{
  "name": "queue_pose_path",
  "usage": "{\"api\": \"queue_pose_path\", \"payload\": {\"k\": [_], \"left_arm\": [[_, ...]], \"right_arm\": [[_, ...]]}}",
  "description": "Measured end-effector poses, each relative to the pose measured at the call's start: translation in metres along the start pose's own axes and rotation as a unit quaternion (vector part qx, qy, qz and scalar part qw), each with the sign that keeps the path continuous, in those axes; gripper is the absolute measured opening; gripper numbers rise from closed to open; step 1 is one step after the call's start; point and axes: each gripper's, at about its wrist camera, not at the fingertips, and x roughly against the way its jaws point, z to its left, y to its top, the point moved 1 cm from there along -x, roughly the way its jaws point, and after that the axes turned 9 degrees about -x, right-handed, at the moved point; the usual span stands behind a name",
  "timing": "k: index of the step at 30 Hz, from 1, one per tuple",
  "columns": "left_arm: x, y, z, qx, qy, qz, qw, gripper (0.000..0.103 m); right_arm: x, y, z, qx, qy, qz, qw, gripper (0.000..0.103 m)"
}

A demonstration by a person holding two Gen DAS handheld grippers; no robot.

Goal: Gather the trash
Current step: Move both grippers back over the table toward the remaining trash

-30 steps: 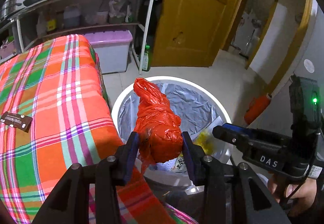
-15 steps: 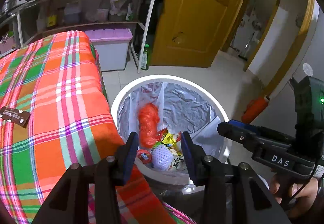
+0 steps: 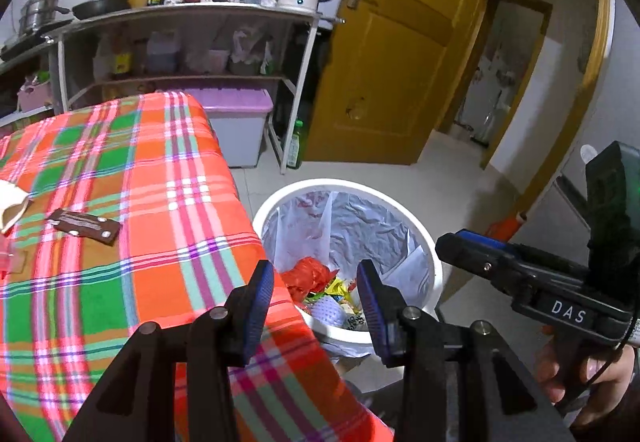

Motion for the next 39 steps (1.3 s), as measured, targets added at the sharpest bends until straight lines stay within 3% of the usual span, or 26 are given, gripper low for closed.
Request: {"api": "queue_pose_path", "payload": {"k": [13,39], "left_arm": [[0.051,-0.004,0.014,0.005,0.024,-0.043,0.9988,0.043],[0.096,-0.031,0.062,0.049,0.073,-0.063,0.9942,0.043]], "right_arm": [[0.018,-0.005,0.043,0.045,0.029,-0.016,0.998,0.042],[0.003,-0.018,0.100,0.099,0.080,0.010,0.992,0.042]]}}
